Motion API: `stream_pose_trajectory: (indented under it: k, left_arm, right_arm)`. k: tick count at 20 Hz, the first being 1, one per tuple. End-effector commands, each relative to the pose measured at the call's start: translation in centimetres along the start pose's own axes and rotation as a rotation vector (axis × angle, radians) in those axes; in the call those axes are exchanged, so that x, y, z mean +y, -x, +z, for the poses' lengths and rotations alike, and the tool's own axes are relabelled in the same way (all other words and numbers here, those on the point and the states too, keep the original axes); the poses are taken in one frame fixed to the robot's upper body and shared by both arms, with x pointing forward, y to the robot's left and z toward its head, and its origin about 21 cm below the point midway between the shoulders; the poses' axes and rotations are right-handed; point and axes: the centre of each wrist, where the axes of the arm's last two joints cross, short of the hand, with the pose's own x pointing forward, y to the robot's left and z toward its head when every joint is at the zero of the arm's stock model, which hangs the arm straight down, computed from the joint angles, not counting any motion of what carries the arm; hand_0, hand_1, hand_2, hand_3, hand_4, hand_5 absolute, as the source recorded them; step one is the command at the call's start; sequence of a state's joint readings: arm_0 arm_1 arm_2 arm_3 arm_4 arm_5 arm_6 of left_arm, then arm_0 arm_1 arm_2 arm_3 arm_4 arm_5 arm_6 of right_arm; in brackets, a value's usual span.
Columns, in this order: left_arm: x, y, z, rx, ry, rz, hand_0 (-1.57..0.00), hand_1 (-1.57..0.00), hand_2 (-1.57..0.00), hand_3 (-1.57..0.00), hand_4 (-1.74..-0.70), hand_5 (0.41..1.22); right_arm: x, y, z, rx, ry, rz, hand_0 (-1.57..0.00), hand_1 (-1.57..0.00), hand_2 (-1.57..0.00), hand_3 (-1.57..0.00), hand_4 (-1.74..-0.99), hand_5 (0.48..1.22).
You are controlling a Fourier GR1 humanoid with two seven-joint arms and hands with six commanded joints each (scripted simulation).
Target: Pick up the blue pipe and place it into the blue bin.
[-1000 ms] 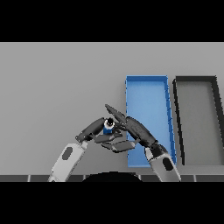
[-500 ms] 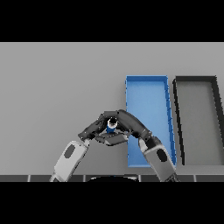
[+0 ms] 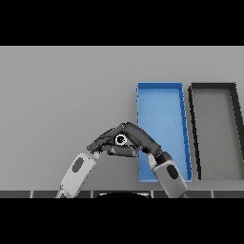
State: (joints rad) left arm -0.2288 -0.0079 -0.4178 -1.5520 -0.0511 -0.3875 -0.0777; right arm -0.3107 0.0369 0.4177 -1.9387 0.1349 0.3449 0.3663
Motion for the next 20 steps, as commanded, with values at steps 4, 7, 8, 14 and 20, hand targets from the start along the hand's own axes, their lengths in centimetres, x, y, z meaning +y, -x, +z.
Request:
stream_pose_trajectory:
  k: [4,7,8,14,20]
  left_arm:
    - [0.1,0.0,0.2,-0.007,-0.006,0.003,-1.57,-1.57,-1.56,-1.42,-1.73,1.221]
    - [0.2,-0.2,0.3,-0.012,-0.02,-0.025,-1.45,-1.37,-1.34,-1.05,-1.63,1.221]
    - [0.2,-0.3,0.4,0.023,-0.01,-0.037,-1.18,-1.09,-1.07,-0.84,-1.51,1.221]
    - [0.6,0.3,0.6,0.074,0.054,-0.063,-0.31,-0.29,-0.28,-0.22,-1.09,0.984]
    - [1.1,0.5,0.6,0.177,0.026,-0.061,-0.08,-0.07,-0.07,-0.06,-0.97,0.642]
  right_arm:
    - [0.5,-0.2,0.1,0.011,0.027,-0.09,-1.54,-1.54,-1.54,-1.52,-1.493,1.174]
    - [0.6,-0.2,0.1,-0.007,0.044,-0.093,-1.55,-1.55,-1.55,-1.55,-1.496,1.197]
    - [0.7,0.0,-0.1,-0.007,0.053,-0.082,-1.56,-1.56,-1.56,-1.55,-1.496,1.202]
    - [0.7,-0.2,-0.6,0.038,0.06,-0.077,-1.57,-1.57,-1.57,-1.57,-1.498,1.216]
    - [0.6,0.1,-0.3,-0.012,0.079,-0.068,-1.57,-1.57,-1.57,-1.57,-1.499,1.22]
